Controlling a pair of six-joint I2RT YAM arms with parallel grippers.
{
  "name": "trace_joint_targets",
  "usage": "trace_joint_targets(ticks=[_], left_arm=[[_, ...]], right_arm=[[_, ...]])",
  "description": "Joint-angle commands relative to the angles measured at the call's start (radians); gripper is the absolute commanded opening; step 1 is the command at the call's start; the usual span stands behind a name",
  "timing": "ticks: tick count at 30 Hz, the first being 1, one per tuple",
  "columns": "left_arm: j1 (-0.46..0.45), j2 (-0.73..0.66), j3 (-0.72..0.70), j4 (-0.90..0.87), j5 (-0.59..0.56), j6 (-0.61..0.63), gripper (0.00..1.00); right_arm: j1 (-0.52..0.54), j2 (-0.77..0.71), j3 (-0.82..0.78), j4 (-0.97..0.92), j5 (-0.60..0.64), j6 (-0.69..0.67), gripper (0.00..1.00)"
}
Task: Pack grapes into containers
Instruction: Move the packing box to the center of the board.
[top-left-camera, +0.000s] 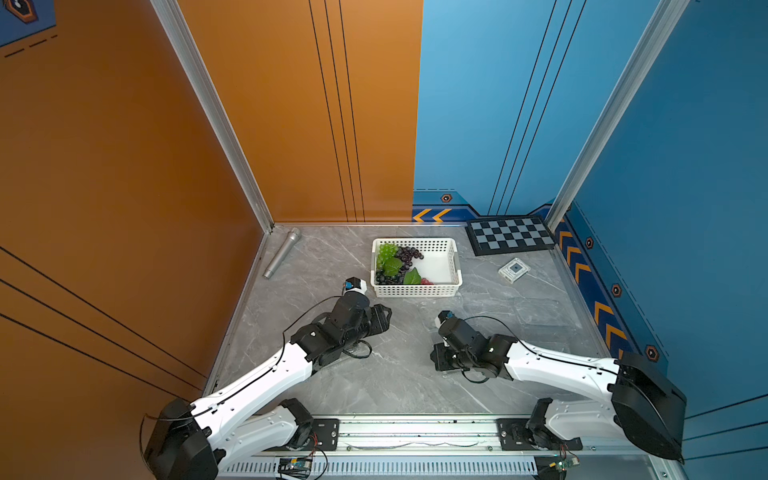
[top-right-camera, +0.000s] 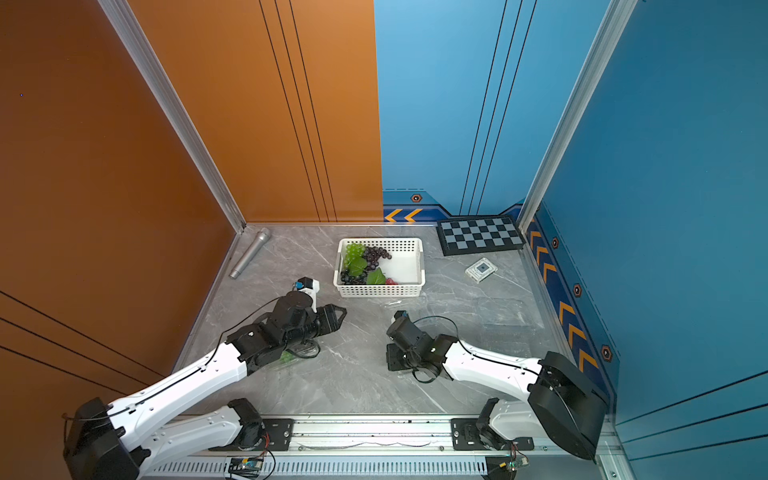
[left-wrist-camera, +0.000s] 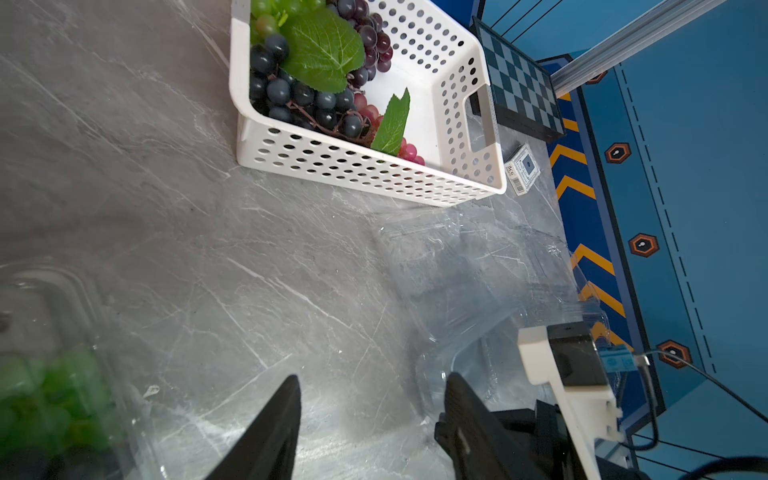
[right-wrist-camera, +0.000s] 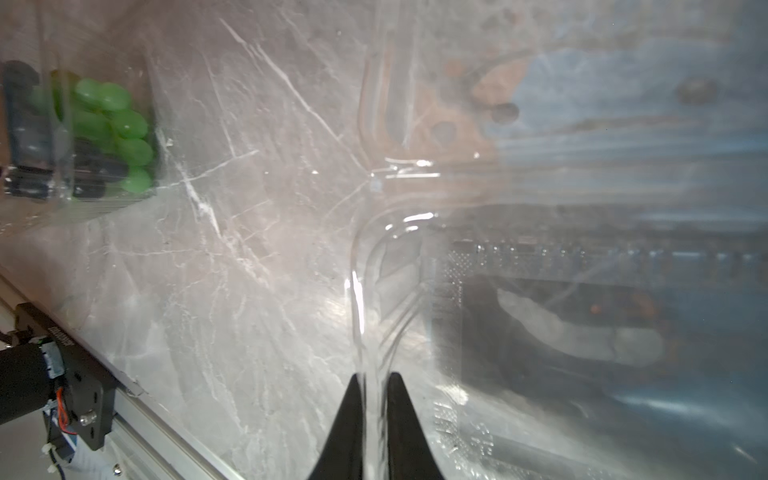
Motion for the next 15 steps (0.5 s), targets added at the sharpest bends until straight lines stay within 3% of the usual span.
trace_joint_targets(ticks=[1,10,15], left_arm=[[0.015,-0.03,-0.02,-0.01,0.008,-0.008,0.57],[0.03,-0.065,-0.026,-0.034,0.011,-0.009,0.57],[0.037,-0.075,-0.032,-0.039,0.01,-0.009,0.57]], right_arm=[[0.042,0.051,0.044,0.097,0.041,0.071,0.13],[0.121,0.21,0.123,0.25,0.012,0.132,0.14],[0.136,0.218,0.136,0.305,-0.005,0.148,0.35]])
